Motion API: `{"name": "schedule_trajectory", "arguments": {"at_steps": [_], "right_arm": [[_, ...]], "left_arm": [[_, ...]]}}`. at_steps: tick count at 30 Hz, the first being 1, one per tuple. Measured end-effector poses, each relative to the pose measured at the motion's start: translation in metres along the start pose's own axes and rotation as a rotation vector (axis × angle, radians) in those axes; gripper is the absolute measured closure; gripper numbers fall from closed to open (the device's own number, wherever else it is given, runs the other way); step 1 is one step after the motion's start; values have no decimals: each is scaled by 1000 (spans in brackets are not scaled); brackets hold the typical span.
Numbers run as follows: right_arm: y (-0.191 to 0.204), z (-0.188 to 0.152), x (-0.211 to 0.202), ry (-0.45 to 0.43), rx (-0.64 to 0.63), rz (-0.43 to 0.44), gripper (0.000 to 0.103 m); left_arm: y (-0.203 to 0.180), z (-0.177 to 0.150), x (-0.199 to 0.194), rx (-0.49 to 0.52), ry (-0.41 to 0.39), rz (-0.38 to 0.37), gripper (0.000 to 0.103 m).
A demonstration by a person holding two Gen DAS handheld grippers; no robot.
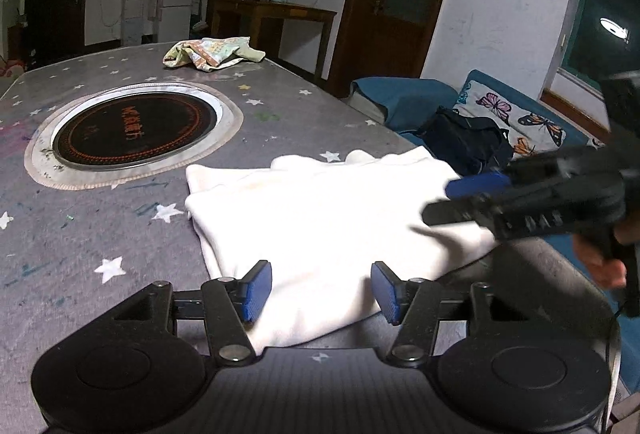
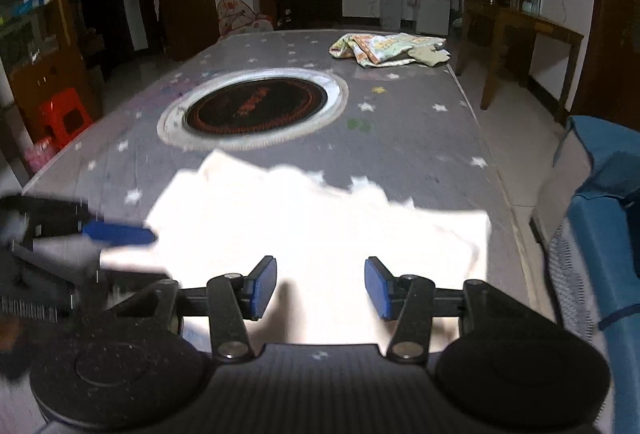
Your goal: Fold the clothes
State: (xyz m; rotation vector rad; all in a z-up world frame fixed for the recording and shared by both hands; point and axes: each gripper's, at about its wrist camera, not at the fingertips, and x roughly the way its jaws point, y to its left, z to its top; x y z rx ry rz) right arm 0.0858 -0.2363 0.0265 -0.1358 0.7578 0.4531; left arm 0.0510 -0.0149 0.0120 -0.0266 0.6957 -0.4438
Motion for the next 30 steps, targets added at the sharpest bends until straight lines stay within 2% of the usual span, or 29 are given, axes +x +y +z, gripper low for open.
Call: {"name": "schedule_trajectory", "arguments": {"at_steps": [4,8,15,22,30], "right_arm": [[-3,-18,-3,20,32,-34,54],[-1,-22,-10,-10,42,-60,54],[13,-34,-10,-31,17,-59,54],[16,-31,-17,-54,36,-52,54],[19,-32,-24,-49,45,-49,52]], "left_arm": [[-3,-3,0,15,0,13,44],[-5,-2,-4,10,-11,16,41],[-8,-4,-2,22,5,36,40],[-8,0,-9,-22,0,48,36],[-16,2,-18,-36,5,77,22]]}}
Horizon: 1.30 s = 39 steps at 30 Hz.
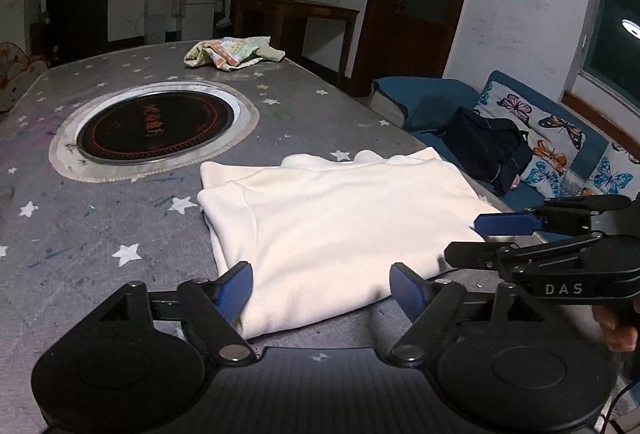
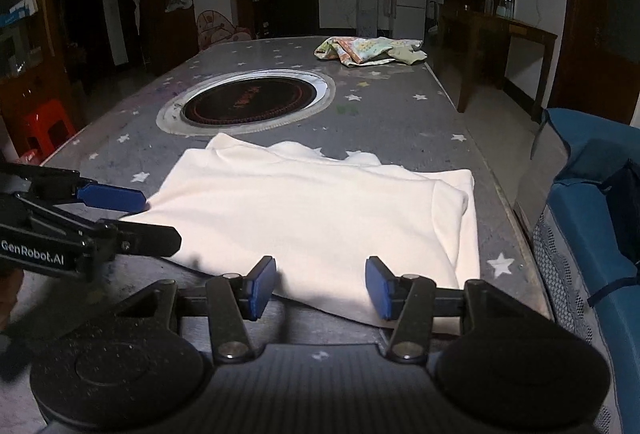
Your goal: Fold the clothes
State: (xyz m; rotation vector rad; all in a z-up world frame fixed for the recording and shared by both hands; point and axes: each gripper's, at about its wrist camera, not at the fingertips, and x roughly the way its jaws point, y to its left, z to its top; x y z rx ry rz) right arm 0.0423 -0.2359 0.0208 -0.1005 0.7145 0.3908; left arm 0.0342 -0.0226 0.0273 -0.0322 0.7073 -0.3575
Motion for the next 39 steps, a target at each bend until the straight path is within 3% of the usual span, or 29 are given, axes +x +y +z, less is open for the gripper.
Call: {"name": "schedule_trajectory", "arguments": {"at_steps": [16,26,39], "right_arm": [[4,-13,-11,61,46,-17,44],[11,-18,-22,59,42,-24,31],[19,-23,-33,50,33,-31,26]], "left_arm": [[-16,-7,-17,12,3,56,0],[-20,-12,-22,4,15,67,0],[-20,-16,-34,-35,-6,98,0]]}}
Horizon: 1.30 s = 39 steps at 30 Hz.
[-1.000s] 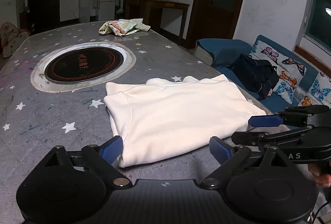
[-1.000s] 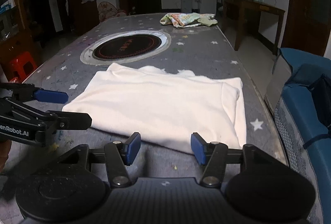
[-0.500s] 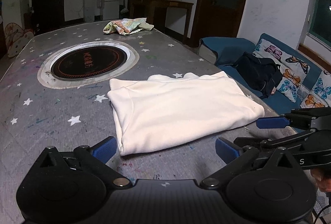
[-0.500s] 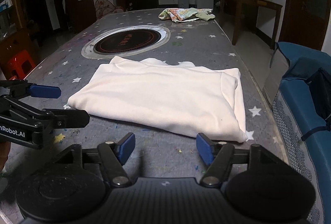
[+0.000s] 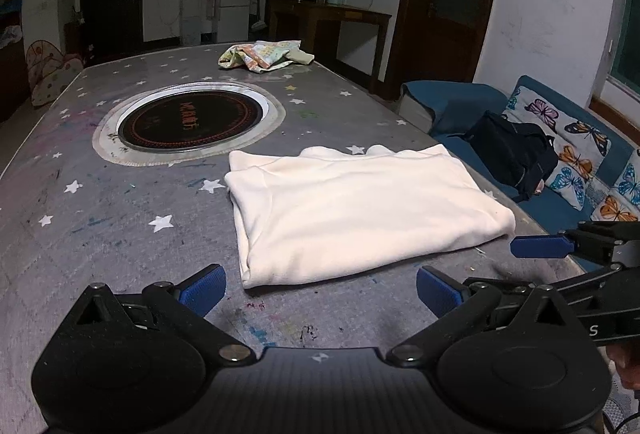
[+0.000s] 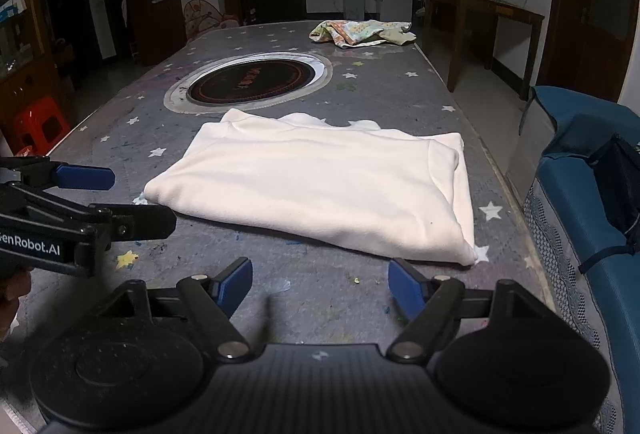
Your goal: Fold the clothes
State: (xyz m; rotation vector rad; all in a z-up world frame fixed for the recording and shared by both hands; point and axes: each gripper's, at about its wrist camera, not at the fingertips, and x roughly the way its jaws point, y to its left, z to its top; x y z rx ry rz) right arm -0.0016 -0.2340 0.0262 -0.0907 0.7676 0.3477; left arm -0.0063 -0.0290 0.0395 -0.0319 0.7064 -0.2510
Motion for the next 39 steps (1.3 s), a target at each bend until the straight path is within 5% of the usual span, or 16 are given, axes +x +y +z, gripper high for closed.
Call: {"name": "schedule_trajectory", "arguments": {"at_steps": [39], "right_arm": [[14,-12,-15,-12,-13,-12,16]], "left_arm": [[-3,-17,-10,-5,49,23,0]]}}
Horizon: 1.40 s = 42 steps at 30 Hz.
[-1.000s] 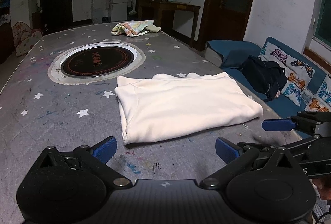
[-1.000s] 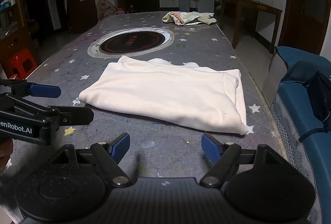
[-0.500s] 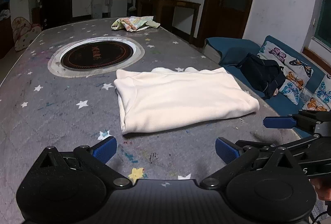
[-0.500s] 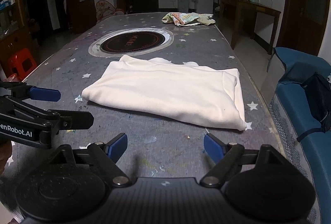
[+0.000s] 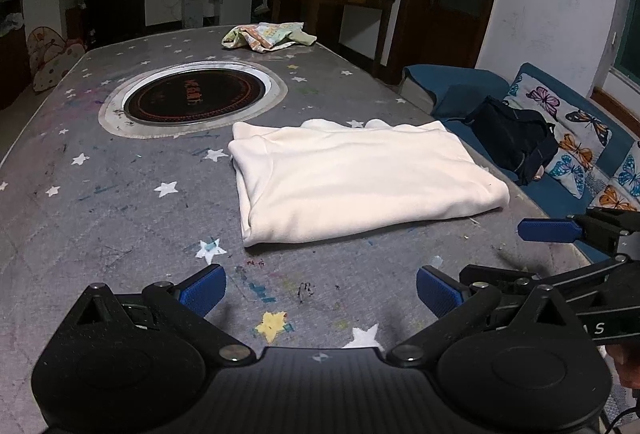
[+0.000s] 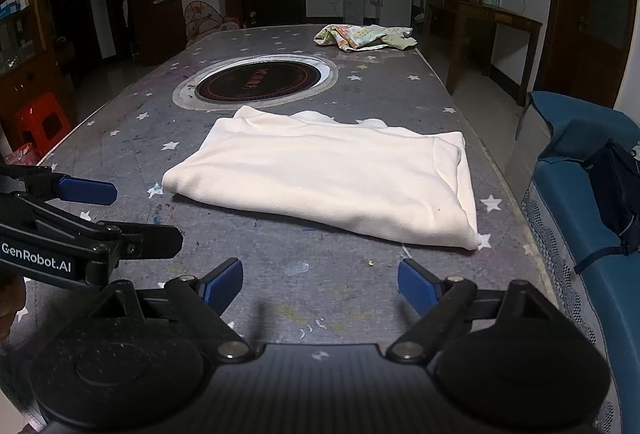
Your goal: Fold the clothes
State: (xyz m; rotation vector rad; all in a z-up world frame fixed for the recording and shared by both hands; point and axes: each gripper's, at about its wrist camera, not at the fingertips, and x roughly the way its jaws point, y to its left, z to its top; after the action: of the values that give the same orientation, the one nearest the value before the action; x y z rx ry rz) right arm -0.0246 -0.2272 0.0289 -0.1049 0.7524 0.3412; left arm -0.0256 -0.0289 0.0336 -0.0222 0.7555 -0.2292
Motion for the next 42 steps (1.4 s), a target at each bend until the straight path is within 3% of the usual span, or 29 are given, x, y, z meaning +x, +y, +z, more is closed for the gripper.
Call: {"name": "schedule_trajectory", "arguments": {"at_steps": [5,18,42], "right_arm": [[-1,-1,0,1,2,-1,16],[-5,-3,1,3,11,-2,16],[-7,-5,8,23,17,9,16]], "left_arm": [[-2,0,-2,15,-6,19,0],[2,1,-1,-39,7,-33,0],[-3,-2,9,-8,26,19,0]]}}
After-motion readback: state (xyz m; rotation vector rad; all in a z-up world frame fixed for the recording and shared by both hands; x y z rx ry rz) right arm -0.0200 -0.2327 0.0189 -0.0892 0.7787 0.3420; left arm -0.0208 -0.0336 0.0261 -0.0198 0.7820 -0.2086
